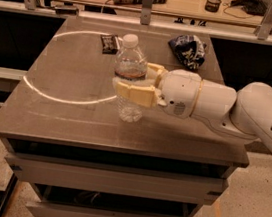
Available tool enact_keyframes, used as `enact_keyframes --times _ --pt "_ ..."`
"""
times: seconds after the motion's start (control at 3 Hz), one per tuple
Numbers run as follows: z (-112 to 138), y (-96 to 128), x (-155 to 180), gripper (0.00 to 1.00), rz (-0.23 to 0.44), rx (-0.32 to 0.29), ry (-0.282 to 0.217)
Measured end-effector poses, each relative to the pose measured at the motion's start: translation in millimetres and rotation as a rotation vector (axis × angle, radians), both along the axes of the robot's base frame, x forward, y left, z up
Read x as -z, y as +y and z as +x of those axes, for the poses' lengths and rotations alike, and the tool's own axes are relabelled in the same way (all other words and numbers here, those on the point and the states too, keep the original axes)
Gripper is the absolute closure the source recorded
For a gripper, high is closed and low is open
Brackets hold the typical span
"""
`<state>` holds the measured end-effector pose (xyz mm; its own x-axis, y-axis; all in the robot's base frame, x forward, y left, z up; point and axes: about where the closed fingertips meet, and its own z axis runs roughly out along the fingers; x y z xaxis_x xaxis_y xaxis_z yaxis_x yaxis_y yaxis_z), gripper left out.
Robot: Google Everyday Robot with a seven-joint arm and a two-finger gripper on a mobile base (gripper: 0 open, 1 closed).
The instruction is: Place water bottle upright
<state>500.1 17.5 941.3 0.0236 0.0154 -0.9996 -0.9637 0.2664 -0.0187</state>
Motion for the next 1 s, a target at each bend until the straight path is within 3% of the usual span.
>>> enact_keyframes --times 1.0 --pt "15.6 -2.6 18.4 1.00 -0.018 0.043 -0.010"
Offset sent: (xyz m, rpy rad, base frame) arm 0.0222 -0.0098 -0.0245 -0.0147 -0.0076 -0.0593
